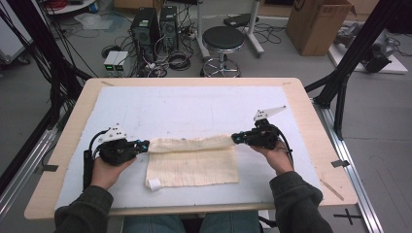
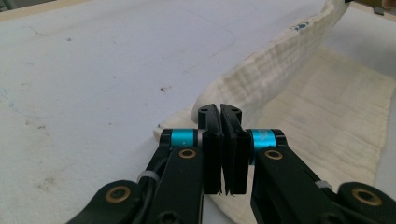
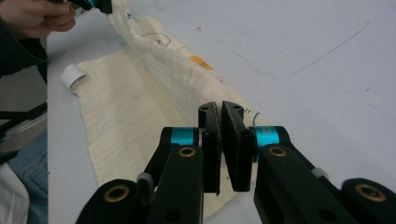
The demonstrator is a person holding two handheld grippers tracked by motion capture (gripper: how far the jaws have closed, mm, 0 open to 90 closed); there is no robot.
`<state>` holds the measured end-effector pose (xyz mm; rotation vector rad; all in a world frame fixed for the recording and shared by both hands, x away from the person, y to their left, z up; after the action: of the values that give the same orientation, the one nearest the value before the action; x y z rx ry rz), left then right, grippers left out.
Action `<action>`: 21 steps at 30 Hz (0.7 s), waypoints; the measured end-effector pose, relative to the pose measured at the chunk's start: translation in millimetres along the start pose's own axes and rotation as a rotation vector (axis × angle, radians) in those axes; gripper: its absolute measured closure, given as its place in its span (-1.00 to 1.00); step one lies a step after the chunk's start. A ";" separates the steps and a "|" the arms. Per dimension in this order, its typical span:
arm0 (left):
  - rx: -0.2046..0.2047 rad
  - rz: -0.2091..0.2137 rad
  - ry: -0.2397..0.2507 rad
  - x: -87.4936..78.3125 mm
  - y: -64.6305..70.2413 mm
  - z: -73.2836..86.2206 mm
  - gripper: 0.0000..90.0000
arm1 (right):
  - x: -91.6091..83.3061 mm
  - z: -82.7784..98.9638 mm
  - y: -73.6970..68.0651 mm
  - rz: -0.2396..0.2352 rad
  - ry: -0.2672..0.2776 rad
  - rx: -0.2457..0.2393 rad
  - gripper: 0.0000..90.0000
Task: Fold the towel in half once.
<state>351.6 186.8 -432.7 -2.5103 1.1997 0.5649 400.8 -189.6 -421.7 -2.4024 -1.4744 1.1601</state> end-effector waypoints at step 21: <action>0.042 0.048 -0.025 -12.0 25.5 17.7 0.93 | -1.8 25.6 -15.2 -0.010 -0.028 -0.025 0.91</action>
<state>320.7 186.9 -445.1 -2.4384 1.2531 0.5749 372.9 -190.5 -432.1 -2.4013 -1.5162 1.1851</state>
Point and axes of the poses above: each handheld gripper's, and its own axes: x roughly forward along the jaws, z roughly out of its underside, y roughly to its right, the point moved 6 cm from there along x, roughly forward along the jaws, and after that the axes turned 13 degrees about x, right-handed, at the moved point
